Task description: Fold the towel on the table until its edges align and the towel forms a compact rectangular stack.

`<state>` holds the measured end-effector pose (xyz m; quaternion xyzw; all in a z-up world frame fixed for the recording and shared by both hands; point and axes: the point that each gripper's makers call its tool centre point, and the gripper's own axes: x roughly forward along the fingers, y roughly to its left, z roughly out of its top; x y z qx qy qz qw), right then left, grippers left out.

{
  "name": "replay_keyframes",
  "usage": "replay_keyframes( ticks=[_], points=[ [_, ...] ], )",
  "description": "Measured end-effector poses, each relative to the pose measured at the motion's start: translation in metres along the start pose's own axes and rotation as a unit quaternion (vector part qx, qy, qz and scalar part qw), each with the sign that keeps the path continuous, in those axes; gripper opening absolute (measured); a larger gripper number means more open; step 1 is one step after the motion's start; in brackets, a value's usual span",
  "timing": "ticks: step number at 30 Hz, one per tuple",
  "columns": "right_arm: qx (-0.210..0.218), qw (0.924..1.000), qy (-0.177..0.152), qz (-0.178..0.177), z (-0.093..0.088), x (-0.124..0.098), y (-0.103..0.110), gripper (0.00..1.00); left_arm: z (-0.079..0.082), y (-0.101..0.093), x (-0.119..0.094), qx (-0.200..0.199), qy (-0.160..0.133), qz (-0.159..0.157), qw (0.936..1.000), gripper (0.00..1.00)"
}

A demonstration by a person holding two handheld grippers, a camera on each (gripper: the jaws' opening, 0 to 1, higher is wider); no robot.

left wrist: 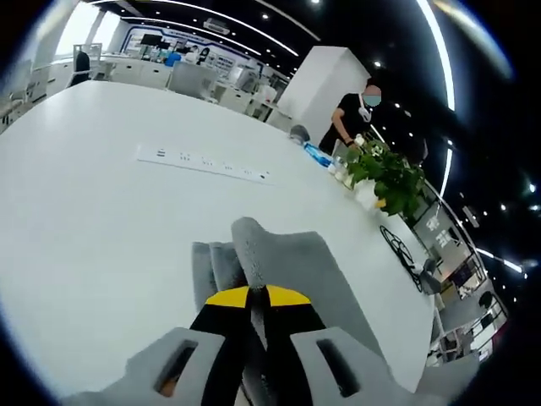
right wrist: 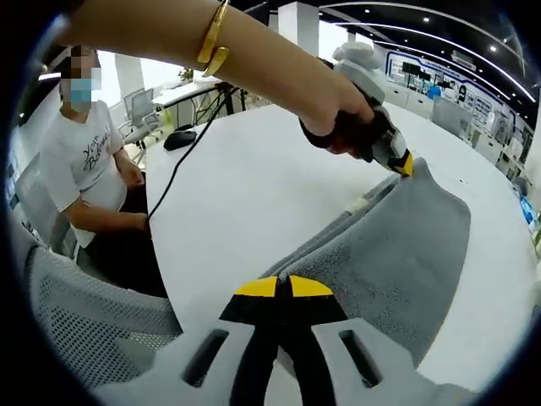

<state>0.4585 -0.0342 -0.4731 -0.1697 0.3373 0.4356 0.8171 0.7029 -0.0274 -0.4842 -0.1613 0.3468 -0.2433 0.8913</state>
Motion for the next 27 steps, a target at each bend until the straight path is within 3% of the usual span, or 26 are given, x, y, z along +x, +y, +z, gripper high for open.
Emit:
replay_keyframes(
  ticks=[5, 7, 12, 14, 18, 22, 27],
  points=[
    [-0.003, 1.0, 0.006, 0.005, -0.003, 0.003, 0.002, 0.0, 0.0, 0.005, -0.005, -0.003, -0.001, 0.007, 1.0, 0.03],
    [-0.005, 0.9999, 0.01, 0.008, -0.007, 0.006, 0.003, 0.0, -0.001, 0.007, -0.007, -0.026, -0.003, 0.012, 0.9996, 0.03],
    [-0.008, 0.9997, 0.018, 0.015, -0.01, 0.009, 0.007, 0.01, -0.009, 0.007, -0.011, -0.016, 0.01, 0.031, 0.9993, 0.03],
    [-0.01, 0.9996, 0.019, 0.017, -0.01, 0.009, 0.009, 0.02, -0.017, 0.018, -0.009, -0.015, 0.018, 0.04, 0.9989, 0.02],
    [-0.007, 0.9996, 0.014, 0.023, -0.01, 0.009, 0.013, 0.02, -0.013, 0.021, -0.005, -0.005, 0.022, 0.046, 0.9987, 0.02],
    [-0.005, 0.9995, 0.014, 0.027, -0.012, 0.008, 0.014, 0.05, -0.022, 0.03, -0.001, 0.015, 0.036, 0.057, 0.9976, 0.03],
    [0.003, 0.9997, 0.016, 0.02, -0.015, 0.005, 0.009, 0.08, -0.017, 0.027, -0.004, 0.035, 0.025, 0.063, 0.997, 0.05]
  ],
)
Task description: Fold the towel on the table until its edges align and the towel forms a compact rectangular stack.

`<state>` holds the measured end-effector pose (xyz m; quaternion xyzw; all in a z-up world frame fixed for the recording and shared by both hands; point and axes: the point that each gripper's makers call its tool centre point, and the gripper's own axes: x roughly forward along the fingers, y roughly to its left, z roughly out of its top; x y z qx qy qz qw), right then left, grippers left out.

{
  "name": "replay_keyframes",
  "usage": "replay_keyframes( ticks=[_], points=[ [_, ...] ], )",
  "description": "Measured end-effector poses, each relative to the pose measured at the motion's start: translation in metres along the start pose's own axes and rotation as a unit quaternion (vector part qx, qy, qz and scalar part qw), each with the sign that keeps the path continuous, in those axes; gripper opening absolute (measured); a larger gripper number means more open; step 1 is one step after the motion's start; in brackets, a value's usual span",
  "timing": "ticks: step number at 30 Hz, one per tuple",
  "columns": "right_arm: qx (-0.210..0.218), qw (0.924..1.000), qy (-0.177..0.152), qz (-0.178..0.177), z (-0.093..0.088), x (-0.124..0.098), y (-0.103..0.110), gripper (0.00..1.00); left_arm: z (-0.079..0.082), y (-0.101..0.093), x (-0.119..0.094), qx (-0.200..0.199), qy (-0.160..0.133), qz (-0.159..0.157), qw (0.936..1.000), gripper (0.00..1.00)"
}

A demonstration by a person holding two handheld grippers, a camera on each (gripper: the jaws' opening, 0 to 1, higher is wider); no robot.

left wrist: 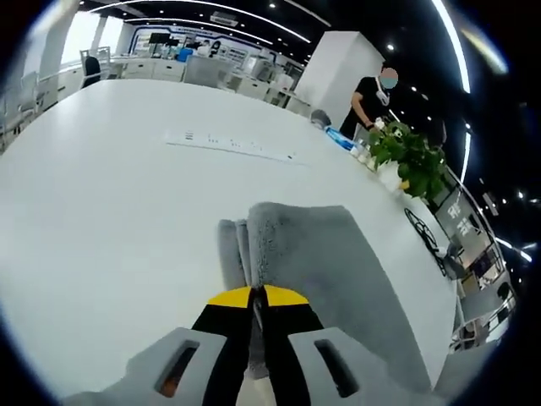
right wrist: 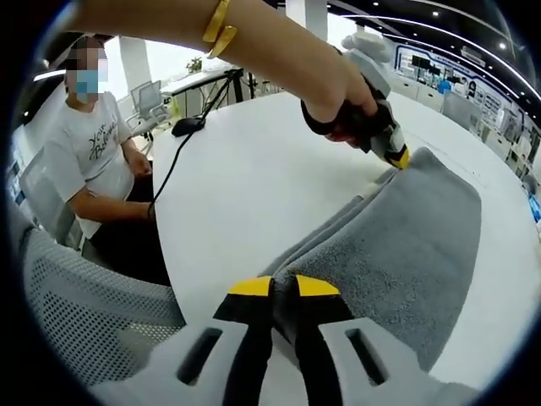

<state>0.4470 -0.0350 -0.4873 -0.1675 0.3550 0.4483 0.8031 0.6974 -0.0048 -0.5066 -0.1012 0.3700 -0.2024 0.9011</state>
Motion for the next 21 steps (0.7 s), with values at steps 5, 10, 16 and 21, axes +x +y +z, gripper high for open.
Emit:
replay_keyframes(
  ticks=[5, 10, 16, 21],
  points=[
    [-0.005, 0.9994, -0.016, -0.03, 0.007, -0.009, -0.012, 0.17, 0.01, -0.008, -0.015, 0.001, -0.033, -0.005, 0.9994, 0.17],
    [0.004, 0.9989, -0.034, -0.032, 0.014, -0.022, -0.018, 0.21, 0.005, -0.016, -0.029, 0.011, -0.034, -0.007, 0.9993, 0.23],
    [0.034, 0.9972, -0.034, -0.057, 0.008, -0.033, -0.041, 0.21, -0.02, -0.034, -0.051, 0.044, -0.041, -0.009, 0.9981, 0.26],
    [0.052, 0.9949, -0.039, -0.077, 0.002, -0.04, -0.058, 0.25, -0.036, -0.044, -0.064, 0.054, -0.042, -0.013, 0.9976, 0.35]
  ],
)
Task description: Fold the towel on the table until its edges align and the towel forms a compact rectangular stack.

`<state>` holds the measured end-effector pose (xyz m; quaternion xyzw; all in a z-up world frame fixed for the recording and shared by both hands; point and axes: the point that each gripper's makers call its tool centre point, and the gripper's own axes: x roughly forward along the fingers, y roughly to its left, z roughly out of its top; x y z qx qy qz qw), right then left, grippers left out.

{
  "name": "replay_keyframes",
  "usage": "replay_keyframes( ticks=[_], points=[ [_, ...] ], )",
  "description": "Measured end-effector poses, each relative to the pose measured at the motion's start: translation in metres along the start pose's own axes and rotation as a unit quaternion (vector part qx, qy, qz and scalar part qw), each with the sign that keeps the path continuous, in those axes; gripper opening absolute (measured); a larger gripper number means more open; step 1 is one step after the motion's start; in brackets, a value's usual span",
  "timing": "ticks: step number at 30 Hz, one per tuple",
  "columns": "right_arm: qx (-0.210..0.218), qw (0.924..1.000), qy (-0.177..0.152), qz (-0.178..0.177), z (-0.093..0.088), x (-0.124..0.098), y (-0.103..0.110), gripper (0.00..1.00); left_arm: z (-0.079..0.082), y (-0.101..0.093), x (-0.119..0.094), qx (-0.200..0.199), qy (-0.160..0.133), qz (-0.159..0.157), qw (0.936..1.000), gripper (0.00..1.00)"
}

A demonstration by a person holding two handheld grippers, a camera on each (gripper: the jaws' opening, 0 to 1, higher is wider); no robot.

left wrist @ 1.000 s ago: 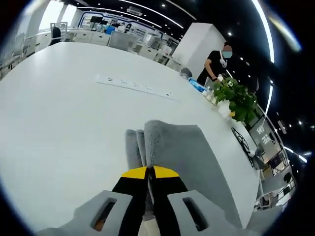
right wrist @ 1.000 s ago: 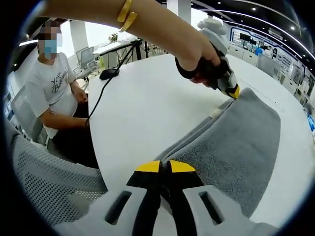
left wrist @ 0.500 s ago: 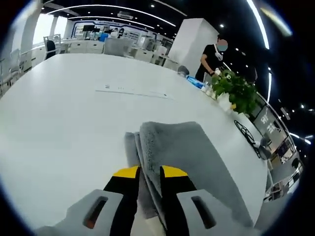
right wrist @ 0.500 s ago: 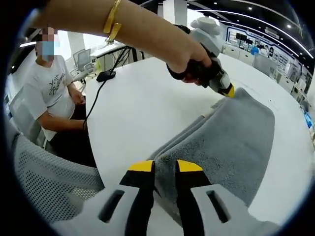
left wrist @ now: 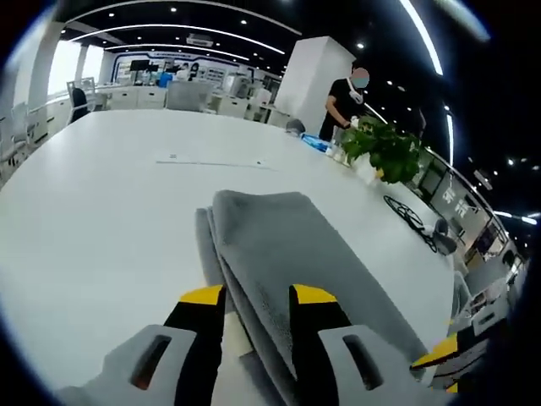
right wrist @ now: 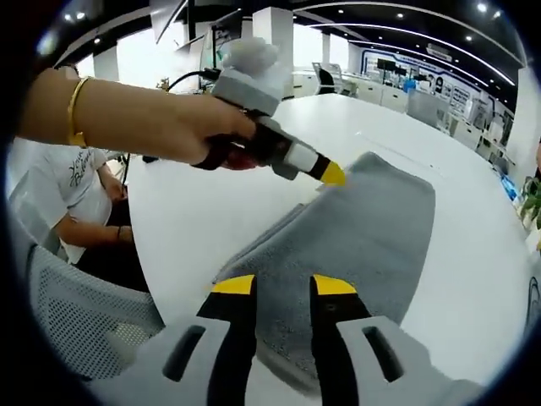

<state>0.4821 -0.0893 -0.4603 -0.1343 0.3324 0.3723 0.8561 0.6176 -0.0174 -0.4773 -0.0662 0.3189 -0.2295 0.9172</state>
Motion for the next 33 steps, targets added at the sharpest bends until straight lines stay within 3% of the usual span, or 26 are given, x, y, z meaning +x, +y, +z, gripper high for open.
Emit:
replay_keyframes(
  ticks=[7, 12, 15, 22, 33],
  points=[
    [0.029, 0.9992, 0.008, -0.028, -0.017, -0.012, -0.029, 0.3, -0.026, -0.007, -0.026, 0.025, 0.026, -0.002, 0.9994, 0.44],
    [0.054, 0.9973, 0.019, -0.046, -0.035, -0.018, -0.046, 0.3, -0.047, -0.014, -0.044, 0.022, 0.047, 0.006, 0.9986, 0.43],
    [0.069, 0.996, 0.028, -0.051, -0.045, -0.019, -0.051, 0.3, -0.07, -0.015, -0.05, 0.007, 0.072, 0.003, 0.9973, 0.42],
    [0.081, 0.9945, 0.037, -0.054, -0.057, -0.027, -0.055, 0.3, -0.087, -0.037, -0.067, -0.024, 0.088, 0.001, 0.9958, 0.42],
    [0.1, 0.9921, 0.054, -0.053, -0.081, -0.033, -0.053, 0.3, -0.112, -0.051, -0.078, -0.044, 0.101, 0.006, 0.9939, 0.38]
  ],
)
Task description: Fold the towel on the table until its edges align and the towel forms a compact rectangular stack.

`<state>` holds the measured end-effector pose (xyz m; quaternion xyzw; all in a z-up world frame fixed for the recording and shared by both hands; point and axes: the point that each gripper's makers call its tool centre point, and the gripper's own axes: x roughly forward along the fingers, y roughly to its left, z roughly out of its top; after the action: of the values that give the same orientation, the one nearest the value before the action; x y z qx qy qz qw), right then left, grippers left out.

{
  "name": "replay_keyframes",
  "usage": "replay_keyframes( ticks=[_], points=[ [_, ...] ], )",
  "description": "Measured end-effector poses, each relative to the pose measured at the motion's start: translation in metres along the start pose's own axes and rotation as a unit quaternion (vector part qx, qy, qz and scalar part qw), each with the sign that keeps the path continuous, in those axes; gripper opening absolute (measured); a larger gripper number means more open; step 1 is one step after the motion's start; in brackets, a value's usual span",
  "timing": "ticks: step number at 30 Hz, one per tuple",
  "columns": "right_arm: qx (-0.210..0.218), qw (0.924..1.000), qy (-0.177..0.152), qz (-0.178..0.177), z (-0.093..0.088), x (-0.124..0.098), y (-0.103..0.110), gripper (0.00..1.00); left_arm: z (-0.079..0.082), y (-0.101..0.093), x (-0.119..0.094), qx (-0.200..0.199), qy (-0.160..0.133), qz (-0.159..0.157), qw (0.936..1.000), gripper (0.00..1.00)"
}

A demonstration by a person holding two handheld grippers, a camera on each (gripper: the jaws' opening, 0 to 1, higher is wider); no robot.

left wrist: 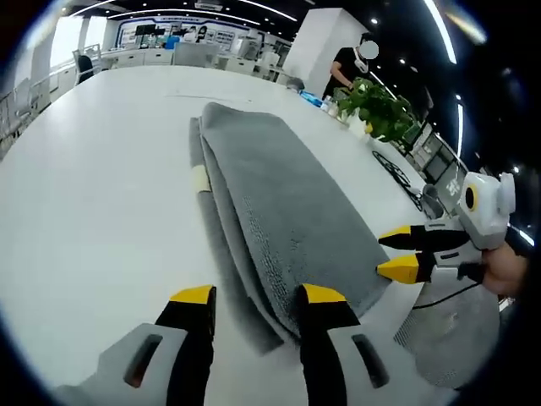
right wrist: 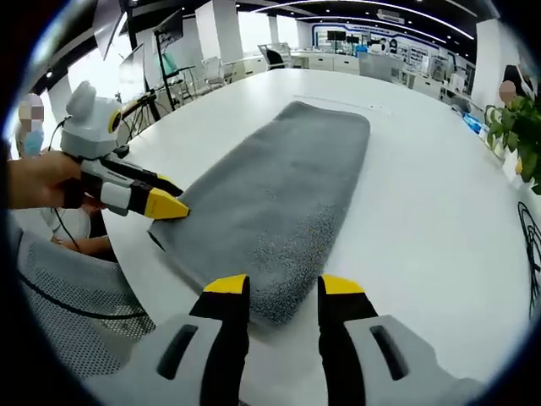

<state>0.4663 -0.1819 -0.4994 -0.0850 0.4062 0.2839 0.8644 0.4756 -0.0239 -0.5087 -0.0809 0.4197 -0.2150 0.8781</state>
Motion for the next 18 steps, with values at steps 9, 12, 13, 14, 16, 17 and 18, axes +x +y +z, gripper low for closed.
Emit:
replay_keyframes(
  ticks=[9, 12, 13, 14, 16, 17, 18],
  points=[
    [0.035, 0.9994, 0.003, 0.003, -0.008, 0.0, -0.005, 0.31, -0.01, -0.001, -0.004, -0.027, 0.01, 0.007, 0.9996, 0.28],
    [0.046, 0.9989, 0.006, 0.004, -0.011, 0.001, -0.005, 0.32, -0.012, -0.003, -0.007, -0.033, 0.007, 0.014, 0.9993, 0.27],
    [0.051, 0.9987, 0.006, 0.006, -0.012, 0.001, -0.005, 0.31, -0.013, -0.004, -0.008, -0.034, 0.008, 0.015, 0.9993, 0.26],
    [0.056, 0.9984, 0.007, 0.007, -0.013, 0.002, -0.005, 0.31, -0.014, -0.001, -0.005, -0.035, 0.006, 0.016, 0.9992, 0.25],
    [0.064, 0.9978, 0.012, 0.012, -0.017, 0.002, -0.004, 0.31, -0.015, 0.002, -0.005, -0.033, 0.006, 0.018, 0.9993, 0.23],
    [0.071, 0.9972, 0.017, 0.019, -0.02, 0.004, -0.003, 0.28, -0.014, 0.003, -0.004, -0.033, 0.006, 0.018, 0.9993, 0.23],
    [0.094, 0.9947, 0.024, 0.036, -0.023, 0.005, 0.003, 0.25, -0.013, -0.001, -0.008, -0.043, 0.007, 0.021, 0.9988, 0.22]
  ],
)
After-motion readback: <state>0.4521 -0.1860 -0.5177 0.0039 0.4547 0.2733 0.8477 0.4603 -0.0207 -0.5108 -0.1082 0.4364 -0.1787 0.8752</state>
